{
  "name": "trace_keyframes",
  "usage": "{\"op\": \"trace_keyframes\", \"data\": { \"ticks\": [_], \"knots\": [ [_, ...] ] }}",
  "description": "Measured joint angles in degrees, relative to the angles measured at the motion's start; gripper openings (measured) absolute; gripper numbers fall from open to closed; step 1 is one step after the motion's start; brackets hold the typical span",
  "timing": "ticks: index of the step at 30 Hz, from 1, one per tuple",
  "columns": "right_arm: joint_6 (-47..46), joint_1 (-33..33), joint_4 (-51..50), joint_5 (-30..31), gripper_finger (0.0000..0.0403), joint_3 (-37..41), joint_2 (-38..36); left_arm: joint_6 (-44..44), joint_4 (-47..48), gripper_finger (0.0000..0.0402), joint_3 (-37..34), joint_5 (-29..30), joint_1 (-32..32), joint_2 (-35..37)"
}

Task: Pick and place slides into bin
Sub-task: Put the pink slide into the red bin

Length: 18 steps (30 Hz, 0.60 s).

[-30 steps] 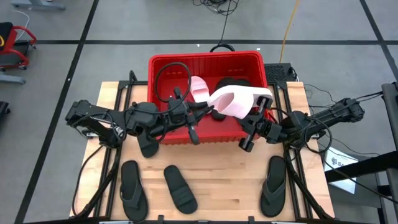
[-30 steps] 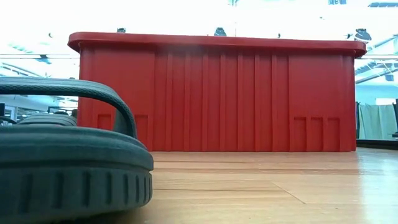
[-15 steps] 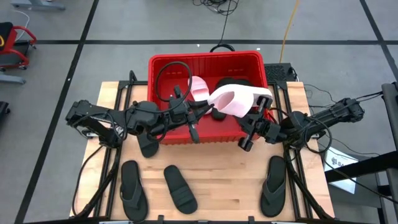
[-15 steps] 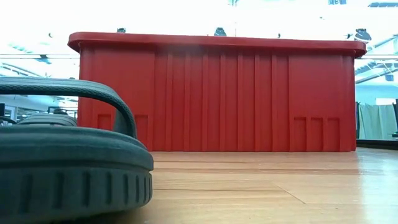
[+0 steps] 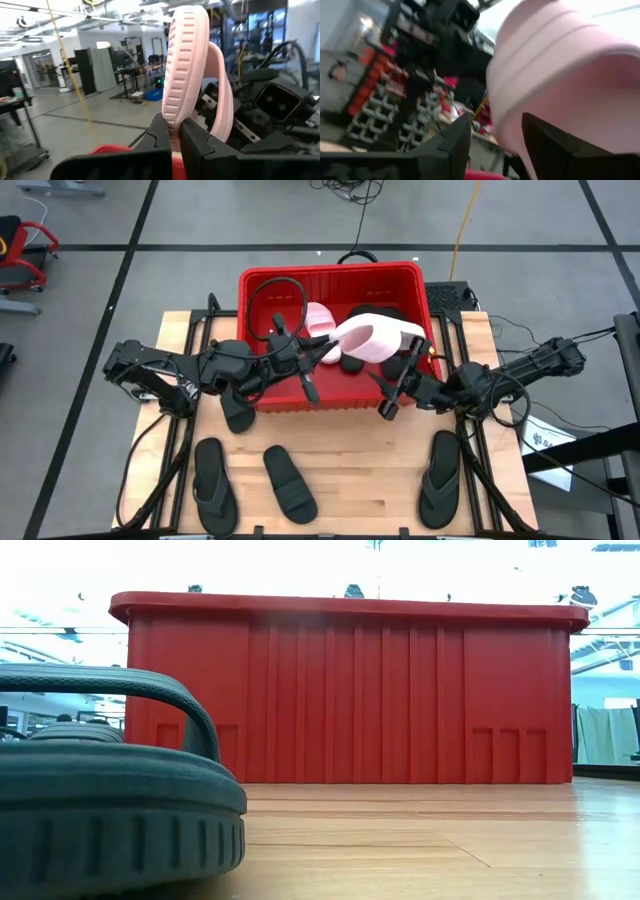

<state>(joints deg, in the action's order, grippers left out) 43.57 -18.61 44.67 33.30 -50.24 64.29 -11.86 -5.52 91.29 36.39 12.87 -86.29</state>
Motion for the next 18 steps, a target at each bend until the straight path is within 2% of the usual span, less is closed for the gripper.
{"op": "trace_keyframes", "data": {
  "ticks": [7, 12, 18],
  "knots": [
    [0.0, 0.0, -4.38, 4.61, 0.0189, 0.0, -0.02, -0.5, 4.43, 0.0002, 0.0, 4.07, -0.19, 2.59],
    [-0.1, -0.51, -8.89, 7.27, 0.0186, 0.02, 0.02, -1.2, 9.94, 0.0002, 0.0, 9.65, -0.27, 4.64],
    [-5.3, -0.64, -13.46, 7.28, 0.0185, 0.04, 0.02, -1.18, 16.76, 0.0001, 0.0, 13.09, -0.45, 6.9]
  ]
}}
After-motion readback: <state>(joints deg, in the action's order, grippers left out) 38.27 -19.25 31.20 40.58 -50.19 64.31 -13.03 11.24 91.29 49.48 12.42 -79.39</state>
